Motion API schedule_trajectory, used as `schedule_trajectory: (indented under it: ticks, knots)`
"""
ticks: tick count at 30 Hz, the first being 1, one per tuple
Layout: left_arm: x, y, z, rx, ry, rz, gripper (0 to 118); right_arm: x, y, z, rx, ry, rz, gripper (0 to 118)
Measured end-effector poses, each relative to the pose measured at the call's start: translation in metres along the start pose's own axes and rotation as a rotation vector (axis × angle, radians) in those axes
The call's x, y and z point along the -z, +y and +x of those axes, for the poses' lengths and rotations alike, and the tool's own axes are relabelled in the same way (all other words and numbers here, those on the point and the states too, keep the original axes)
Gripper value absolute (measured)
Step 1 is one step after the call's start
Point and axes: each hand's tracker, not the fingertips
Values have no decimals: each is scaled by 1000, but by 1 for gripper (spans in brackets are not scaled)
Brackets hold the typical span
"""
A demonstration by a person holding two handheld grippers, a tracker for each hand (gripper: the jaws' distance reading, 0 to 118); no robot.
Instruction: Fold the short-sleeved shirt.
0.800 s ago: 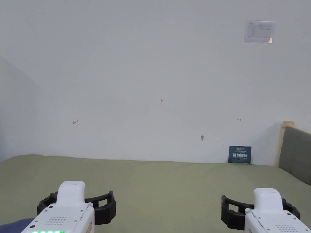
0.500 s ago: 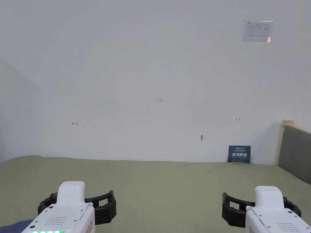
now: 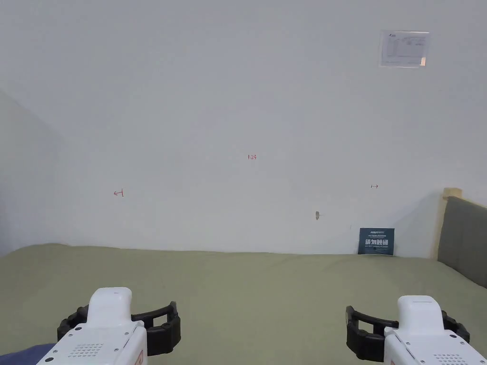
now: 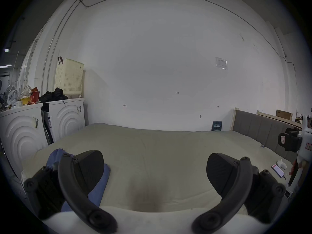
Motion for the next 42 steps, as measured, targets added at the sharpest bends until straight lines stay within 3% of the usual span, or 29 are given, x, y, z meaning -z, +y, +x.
schedule_trajectory:
  ticks: [42]
  knots:
    - [-4,4,1,11,-10,15,118,1,3,0,-4,-23,-14,118]
